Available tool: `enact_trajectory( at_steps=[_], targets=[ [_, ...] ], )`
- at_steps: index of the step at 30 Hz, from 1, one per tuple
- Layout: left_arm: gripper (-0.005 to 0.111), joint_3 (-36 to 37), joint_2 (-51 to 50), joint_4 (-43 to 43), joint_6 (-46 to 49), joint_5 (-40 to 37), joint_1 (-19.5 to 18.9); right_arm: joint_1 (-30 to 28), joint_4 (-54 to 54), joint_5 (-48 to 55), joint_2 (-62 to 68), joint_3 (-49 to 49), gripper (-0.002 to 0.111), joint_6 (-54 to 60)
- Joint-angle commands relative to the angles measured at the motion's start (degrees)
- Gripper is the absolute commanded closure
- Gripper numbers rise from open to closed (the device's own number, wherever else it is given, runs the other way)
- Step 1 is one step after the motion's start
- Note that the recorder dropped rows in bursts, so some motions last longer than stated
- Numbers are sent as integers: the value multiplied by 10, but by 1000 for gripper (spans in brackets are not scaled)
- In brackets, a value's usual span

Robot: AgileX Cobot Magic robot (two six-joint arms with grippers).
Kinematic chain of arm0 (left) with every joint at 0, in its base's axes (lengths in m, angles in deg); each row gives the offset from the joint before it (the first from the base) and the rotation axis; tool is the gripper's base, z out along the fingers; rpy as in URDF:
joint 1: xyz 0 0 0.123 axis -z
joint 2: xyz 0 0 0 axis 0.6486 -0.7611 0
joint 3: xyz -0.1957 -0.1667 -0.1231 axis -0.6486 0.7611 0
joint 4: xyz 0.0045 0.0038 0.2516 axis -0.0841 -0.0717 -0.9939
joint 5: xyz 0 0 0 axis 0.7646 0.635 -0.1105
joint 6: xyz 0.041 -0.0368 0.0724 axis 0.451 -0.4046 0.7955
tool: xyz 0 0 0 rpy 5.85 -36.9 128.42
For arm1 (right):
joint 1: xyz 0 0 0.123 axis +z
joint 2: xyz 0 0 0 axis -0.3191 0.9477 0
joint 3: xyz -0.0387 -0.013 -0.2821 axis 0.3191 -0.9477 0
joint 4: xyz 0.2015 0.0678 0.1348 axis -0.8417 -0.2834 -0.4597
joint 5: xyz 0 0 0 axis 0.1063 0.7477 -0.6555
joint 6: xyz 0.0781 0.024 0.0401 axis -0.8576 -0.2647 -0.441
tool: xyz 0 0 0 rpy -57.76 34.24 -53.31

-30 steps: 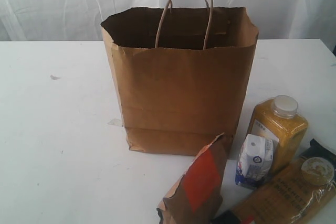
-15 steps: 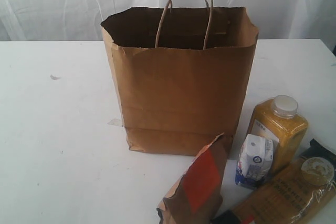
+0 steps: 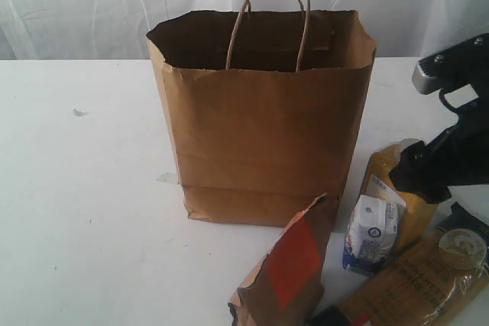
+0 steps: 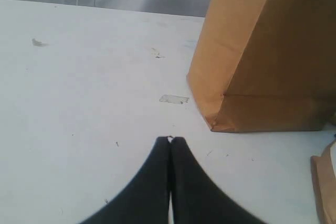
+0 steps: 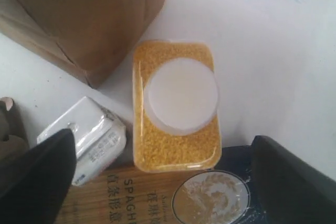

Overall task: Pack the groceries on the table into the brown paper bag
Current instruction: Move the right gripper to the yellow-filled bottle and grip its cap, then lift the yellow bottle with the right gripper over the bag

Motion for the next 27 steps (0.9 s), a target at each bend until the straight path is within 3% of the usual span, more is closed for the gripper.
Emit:
enact_trajectory(
  at_steps=[1,17,19,20,25,27],
  targets=[
    [107,2,2,5,0,-3,-2,1,-2,-19,50,20,24,11],
    [107,2,2,5,0,-3,-2,1,9,-56,202,50,29,21],
    [107,2,2,5,0,-3,-2,1,10,-64,212,50,37,21],
    [107,2,2,5,0,-3,-2,1,9,-67,212,50,51,21],
    [107,2,2,5,0,-3,-2,1,2,-60,208,50,96,21],
    [107,2,2,5,0,-3,-2,1,2,-58,198,53,108,21]
  ],
)
